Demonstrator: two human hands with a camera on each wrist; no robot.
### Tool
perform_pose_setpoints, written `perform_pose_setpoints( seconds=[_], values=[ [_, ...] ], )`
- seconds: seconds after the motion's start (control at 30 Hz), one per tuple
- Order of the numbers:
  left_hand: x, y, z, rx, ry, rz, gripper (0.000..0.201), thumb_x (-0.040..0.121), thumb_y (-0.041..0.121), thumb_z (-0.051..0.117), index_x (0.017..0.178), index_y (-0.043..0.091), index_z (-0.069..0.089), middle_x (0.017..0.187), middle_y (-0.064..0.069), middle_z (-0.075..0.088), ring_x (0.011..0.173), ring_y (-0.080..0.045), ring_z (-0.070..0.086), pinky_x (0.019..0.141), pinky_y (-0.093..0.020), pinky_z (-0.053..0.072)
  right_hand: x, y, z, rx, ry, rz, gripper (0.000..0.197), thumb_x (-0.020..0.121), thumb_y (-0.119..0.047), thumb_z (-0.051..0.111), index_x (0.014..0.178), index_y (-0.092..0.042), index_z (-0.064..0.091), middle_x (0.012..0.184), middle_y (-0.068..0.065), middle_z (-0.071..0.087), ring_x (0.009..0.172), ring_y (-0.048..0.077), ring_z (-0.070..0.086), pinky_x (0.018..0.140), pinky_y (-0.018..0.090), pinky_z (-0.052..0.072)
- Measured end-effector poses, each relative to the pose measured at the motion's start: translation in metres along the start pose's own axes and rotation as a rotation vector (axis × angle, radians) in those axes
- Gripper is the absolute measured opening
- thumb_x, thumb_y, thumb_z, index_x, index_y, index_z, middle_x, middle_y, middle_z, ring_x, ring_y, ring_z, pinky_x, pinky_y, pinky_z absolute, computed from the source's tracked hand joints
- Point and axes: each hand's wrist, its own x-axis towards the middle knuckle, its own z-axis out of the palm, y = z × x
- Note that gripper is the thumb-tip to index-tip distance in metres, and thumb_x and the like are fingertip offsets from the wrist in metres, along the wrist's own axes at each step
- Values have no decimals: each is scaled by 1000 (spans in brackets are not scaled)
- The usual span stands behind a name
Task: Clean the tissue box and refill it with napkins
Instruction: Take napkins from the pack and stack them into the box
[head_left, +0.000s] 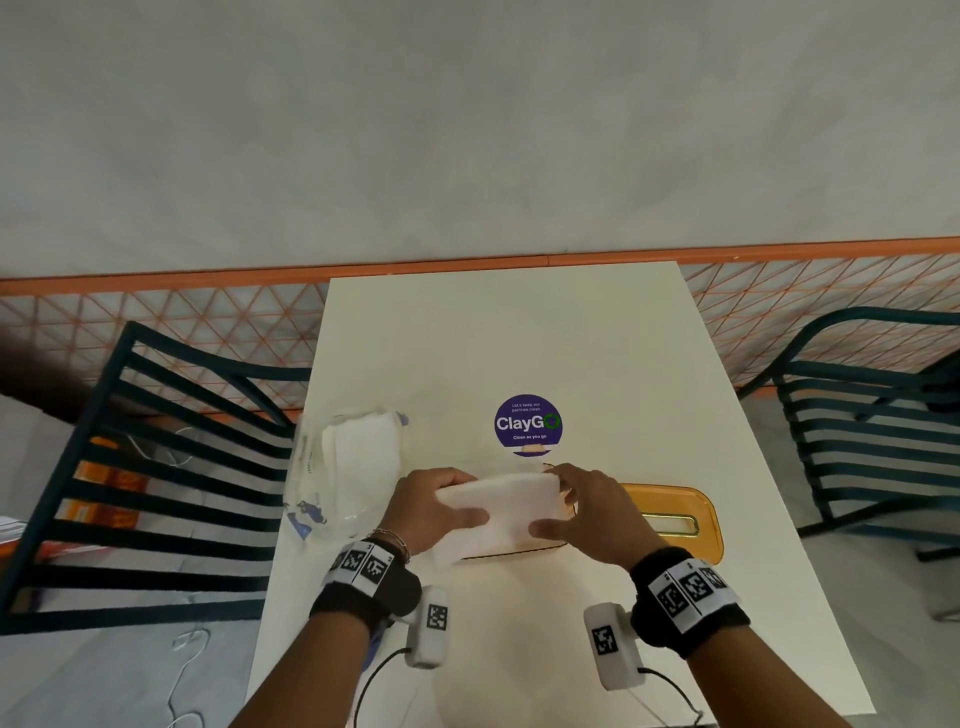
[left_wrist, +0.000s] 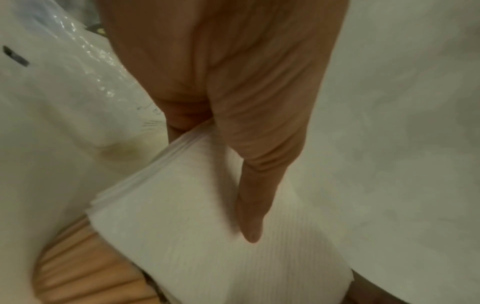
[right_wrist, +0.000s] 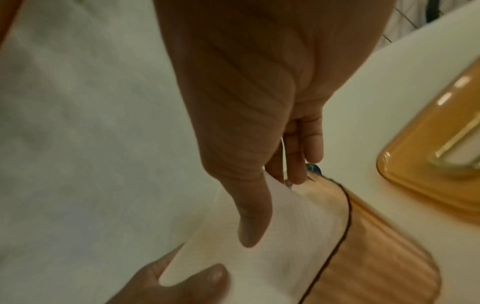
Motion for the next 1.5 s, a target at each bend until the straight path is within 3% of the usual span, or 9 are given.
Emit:
perform_pose_setpoints(
  seconds=[0.2,0.33,0.47,0.67,0.8,1.0,1.13,1.27,1.5],
  values=[
    [-1,-10,-2,-55,147,-124,49,60,34,96,102,33,72,92,16,74,86,0,68,72,-15,50,6,-3,7,38,-119,38,50,81,-40,81,124,-22,64,99,-13,63,79,5,57,62,11,37],
    [-11,-19,3,-24,200,-166,41,62,42,94,88,35,64,98,10,68,91,-14,67,80,-29,53,4,-6,12,-44,-147,29,48,84,-46,75,126,-28,65,108,-3,71,99,20,66,77,25,48],
    [-9,-23,13,-94,212,-208,78,66,45,92,132,24,58,126,11,56,121,-16,58,101,-31,47,0,-9,18,-274,-111,65,56,86,-57,69,129,-21,62,116,7,66,107,25,62,89,34,53],
    [2,-24,12,-137,200,-189,34,71,44,88,96,25,75,89,11,78,88,-13,73,86,-35,59,-2,-14,22,-477,-45,24,50,92,-57,59,114,-12,67,110,11,68,101,28,63,84,35,49],
    [0,-22,7,-66,260,-112,24,70,44,88,69,32,67,71,13,69,71,-9,64,64,-23,46,-4,-16,21,-525,-17,32,54,96,-57,54,117,-8,64,112,11,67,106,28,61,89,36,47],
    [-19,-8,1,-138,246,-61,32,68,41,91,94,26,79,86,16,75,83,-8,70,78,-29,57,-5,-10,18,-455,11,90,58,90,-66,56,107,-12,68,105,6,73,98,23,64,82,31,48],
    [-37,6,-12,-301,188,-24,29,67,27,94,93,26,80,86,9,79,82,-14,74,79,-39,63,-8,-9,9,-228,-1,136,63,75,-72,70,107,-19,66,104,-1,70,98,19,62,79,27,48],
    [-52,28,-34,-431,150,45,25,70,17,93,92,23,81,92,0,80,89,-23,75,81,-44,63,-21,-15,-13,460,-22,16,64,58,-50,95,113,-39,65,115,-18,67,102,6,63,83,20,51],
    [-54,48,-48,-875,122,-62,59,44,34,100,94,9,82,104,-15,79,100,-35,75,86,-45,59,-30,-31,-28,912,-145,-46,66,70,-32,94,129,-32,66,130,-9,69,119,20,66,103,43,54]
  ],
)
